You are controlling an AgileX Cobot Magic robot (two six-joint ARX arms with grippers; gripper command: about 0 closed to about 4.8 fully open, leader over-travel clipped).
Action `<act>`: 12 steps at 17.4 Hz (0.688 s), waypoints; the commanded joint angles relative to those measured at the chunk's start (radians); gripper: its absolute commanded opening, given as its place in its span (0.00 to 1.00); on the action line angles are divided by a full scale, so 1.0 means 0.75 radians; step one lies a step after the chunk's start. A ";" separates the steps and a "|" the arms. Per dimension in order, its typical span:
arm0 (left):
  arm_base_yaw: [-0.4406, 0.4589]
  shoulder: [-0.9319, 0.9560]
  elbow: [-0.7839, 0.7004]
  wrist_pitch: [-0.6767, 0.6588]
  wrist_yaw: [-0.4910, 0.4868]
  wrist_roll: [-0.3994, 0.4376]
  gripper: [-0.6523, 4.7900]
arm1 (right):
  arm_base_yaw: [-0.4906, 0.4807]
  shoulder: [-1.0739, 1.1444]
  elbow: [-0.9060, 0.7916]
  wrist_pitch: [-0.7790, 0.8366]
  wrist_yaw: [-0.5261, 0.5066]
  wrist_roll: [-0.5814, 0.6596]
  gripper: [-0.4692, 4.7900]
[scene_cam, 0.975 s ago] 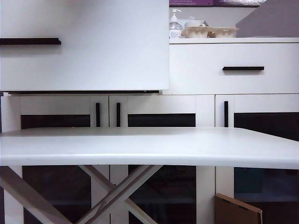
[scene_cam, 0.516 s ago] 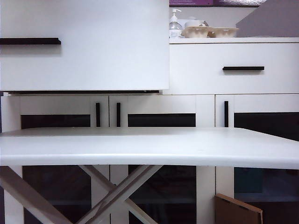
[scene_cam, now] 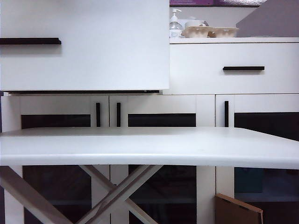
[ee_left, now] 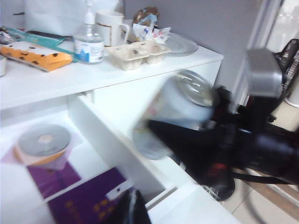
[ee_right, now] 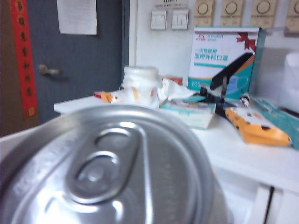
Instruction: Pick up a can of beer from the white table, open the left drawer, place the beer inside the drawer, and finally close the drawer.
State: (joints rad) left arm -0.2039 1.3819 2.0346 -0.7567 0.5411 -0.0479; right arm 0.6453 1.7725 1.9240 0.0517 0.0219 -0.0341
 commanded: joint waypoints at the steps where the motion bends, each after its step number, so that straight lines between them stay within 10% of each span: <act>1: -0.072 0.053 0.044 -0.020 -0.071 0.019 0.11 | 0.001 0.075 0.132 0.034 -0.037 0.001 0.08; 12: -0.155 0.099 0.047 -0.118 -0.217 0.163 0.11 | -0.063 0.286 0.220 -0.059 -0.155 0.126 0.08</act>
State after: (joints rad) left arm -0.3191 1.4551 2.0647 -0.8349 0.3779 0.0551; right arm 0.5983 1.9953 2.0727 -0.0528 -0.0879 0.0544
